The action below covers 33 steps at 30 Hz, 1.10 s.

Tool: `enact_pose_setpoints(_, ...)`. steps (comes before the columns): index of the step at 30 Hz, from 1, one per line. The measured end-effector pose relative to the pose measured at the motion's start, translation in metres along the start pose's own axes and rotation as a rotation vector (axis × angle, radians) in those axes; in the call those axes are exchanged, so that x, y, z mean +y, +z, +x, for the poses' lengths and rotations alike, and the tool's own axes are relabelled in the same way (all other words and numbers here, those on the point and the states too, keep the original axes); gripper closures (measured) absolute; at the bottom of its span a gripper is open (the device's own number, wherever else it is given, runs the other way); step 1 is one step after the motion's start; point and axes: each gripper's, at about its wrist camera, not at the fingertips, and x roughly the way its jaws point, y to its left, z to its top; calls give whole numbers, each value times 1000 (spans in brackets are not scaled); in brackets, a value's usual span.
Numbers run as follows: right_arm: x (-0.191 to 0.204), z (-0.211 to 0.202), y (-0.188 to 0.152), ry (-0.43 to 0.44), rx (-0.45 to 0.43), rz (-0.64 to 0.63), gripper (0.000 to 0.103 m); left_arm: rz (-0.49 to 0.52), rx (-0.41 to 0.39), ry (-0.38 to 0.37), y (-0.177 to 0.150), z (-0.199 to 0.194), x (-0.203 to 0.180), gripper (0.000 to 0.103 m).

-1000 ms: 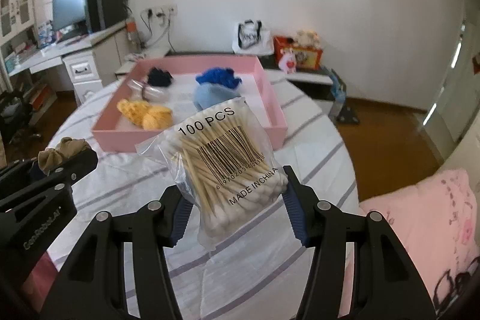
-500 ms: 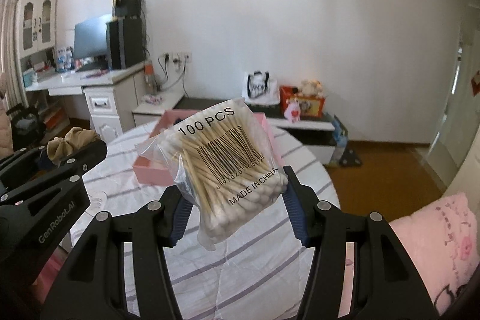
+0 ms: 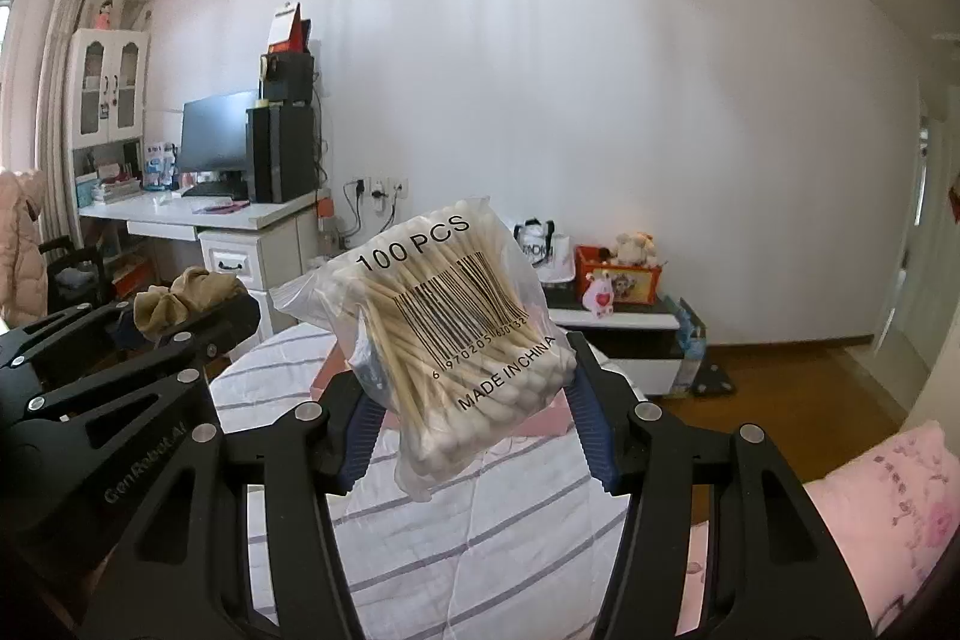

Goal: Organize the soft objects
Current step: 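Carry the scrunchie and swab bag above the pink tray with both grippers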

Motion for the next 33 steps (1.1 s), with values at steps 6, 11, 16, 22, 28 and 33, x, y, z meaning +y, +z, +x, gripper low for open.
enact_pose_setpoints(6,1,-15,1,2,-43,1,51,-2,-42,-2,-12,-25,8,77)
enact_pose_setpoints(11,0,-27,1,2,-78,1,51,-5,-67,1,-26,-38,17,77)
enact_pose_setpoints(16,-3,-39,-8,10,-94,-1,51,-6,-69,-1,-42,-47,17,77)
enact_pose_setpoints(22,-3,-40,-8,13,-92,-3,51,-11,-65,-1,-45,-52,16,77)
enact_pose_setpoints(28,-4,-38,-8,13,-83,3,51,-14,-59,9,-38,-44,10,77)
enact_pose_setpoints(33,-7,-27,-2,8,-60,10,50,-12,-46,10,-35,-42,1,77)
